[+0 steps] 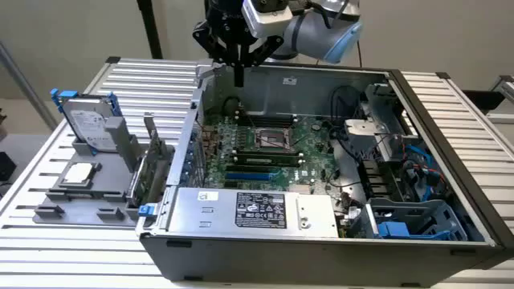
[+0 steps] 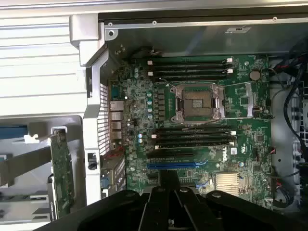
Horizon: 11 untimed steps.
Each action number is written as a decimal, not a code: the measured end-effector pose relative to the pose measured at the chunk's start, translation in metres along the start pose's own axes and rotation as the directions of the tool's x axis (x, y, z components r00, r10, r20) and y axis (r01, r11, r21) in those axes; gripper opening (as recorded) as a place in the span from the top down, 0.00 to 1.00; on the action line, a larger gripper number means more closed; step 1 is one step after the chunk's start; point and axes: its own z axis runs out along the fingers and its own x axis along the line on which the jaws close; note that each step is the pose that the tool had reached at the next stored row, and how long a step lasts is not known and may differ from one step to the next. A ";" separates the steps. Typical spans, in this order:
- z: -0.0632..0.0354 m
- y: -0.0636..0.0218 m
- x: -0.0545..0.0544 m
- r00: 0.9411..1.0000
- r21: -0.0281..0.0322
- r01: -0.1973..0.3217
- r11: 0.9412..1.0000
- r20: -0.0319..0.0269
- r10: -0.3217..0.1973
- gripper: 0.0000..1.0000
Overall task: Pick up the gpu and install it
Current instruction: 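Reach for the gpu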
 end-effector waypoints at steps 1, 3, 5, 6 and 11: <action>-0.0001 0.0000 0.000 1.000 0.000 0.000 1.000 0.000 0.000 1.00; -0.0003 0.0000 0.000 1.000 0.000 0.000 1.000 0.000 0.000 1.00; -0.0005 0.0000 0.000 1.000 0.000 0.000 1.000 0.000 0.000 1.00; -0.0006 0.0000 0.000 1.000 0.000 0.000 1.000 0.000 0.000 1.00; -0.0008 0.0001 0.000 1.000 0.000 0.000 1.000 0.000 0.000 1.00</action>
